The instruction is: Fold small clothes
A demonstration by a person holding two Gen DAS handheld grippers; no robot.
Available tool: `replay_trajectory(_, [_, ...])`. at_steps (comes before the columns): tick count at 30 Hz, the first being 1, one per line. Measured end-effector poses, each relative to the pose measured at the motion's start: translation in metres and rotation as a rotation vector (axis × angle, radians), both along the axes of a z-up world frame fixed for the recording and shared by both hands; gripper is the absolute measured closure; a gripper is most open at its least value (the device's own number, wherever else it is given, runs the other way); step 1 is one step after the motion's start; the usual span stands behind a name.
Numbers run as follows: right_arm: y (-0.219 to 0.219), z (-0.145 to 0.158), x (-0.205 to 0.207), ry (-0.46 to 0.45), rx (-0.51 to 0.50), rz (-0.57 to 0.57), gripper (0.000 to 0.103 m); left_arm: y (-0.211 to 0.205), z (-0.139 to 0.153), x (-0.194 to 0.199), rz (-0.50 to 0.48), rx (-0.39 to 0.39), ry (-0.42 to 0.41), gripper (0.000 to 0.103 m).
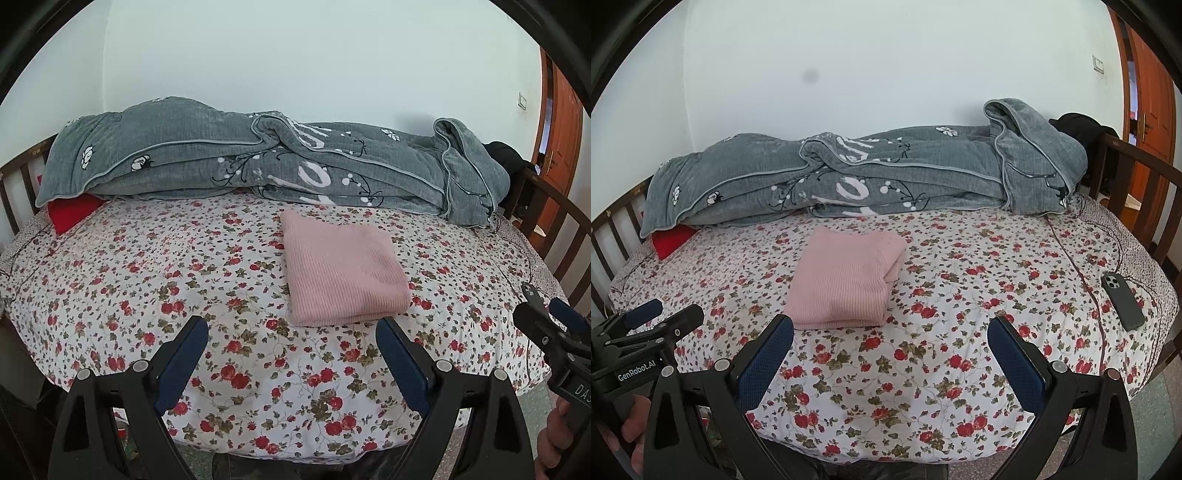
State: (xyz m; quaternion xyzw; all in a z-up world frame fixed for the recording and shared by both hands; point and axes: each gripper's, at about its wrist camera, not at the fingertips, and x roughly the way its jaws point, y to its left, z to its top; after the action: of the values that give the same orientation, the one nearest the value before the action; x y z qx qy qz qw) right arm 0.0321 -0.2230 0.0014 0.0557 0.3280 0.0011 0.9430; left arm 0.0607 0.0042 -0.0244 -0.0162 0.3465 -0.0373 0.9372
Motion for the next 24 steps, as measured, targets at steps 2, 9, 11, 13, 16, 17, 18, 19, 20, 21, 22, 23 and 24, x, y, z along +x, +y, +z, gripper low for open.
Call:
replay_trajectory(2, [-0.0009, 0.0009, 0.0, 0.0, 0.003, 0.001, 0.0, -0.0023, 0.002, -0.0009, 0.001, -0.002, 0.0, 0.011])
replay_trajectory(9, [-0.0005, 0.0006, -0.0006, 0.0, -0.003, 0.003, 0.0, -0.0049, 0.0028, -0.0004, -0.003, -0.004, -0.001, 0.011])
replay_trajectory(11, [-0.0009, -0.0001, -0.0009, 0.003, -0.003, 0.001, 0.0, -0.0051, 0.0027, -0.0003, -0.001, 0.0, -0.001, 0.011])
replay_trajectory(13, [-0.0015, -0.0008, -0.0007, 0.005, -0.002, 0.003, 0.0, -0.005, 0.0027, -0.0006, 0.002, 0.005, -0.003, 0.011])
replay_trajectory(16, [-0.0016, -0.0009, -0.0008, 0.004, -0.003, 0.004, 0.0, -0.0041, 0.0029, -0.0007, 0.003, -0.002, -0.001, 0.011])
replay_trajectory(17, [-0.0015, -0.001, -0.0008, 0.004, -0.002, 0.005, 0.0, -0.004, 0.003, -0.001, 0.004, -0.004, -0.001, 0.011])
replay_trajectory(18, [-0.0014, -0.0008, -0.0009, 0.004, -0.001, 0.005, 0.0, -0.0041, 0.0031, -0.001, 0.004, -0.002, -0.002, 0.011])
replay_trajectory(19, [-0.0013, -0.0009, -0.0008, 0.003, -0.002, 0.005, 0.0, -0.0043, 0.0033, -0.0013, 0.005, 0.001, -0.003, 0.011])
replay_trajectory(20, [-0.0011, -0.0008, -0.0007, 0.002, -0.003, 0.005, 0.0, -0.0044, 0.0037, -0.0014, 0.007, 0.002, -0.005, 0.011])
replay_trajectory(21, [-0.0011, -0.0008, -0.0008, 0.003, -0.003, 0.006, 0.0, -0.0042, 0.0041, -0.0018, 0.007, 0.0, -0.006, 0.011])
replay_trajectory(22, [-0.0012, -0.0008, -0.0007, 0.003, -0.002, 0.006, 0.0, -0.0037, 0.0044, -0.002, 0.007, -0.004, -0.006, 0.011])
replay_trajectory(23, [-0.0008, -0.0008, -0.0009, 0.003, -0.003, 0.005, 0.0, -0.0036, 0.0044, -0.0019, 0.007, -0.007, -0.006, 0.011])
replay_trajectory(24, [-0.0007, -0.0008, -0.0009, 0.003, -0.004, 0.004, 0.0, -0.0039, 0.0045, -0.002, 0.007, -0.007, -0.006, 0.011])
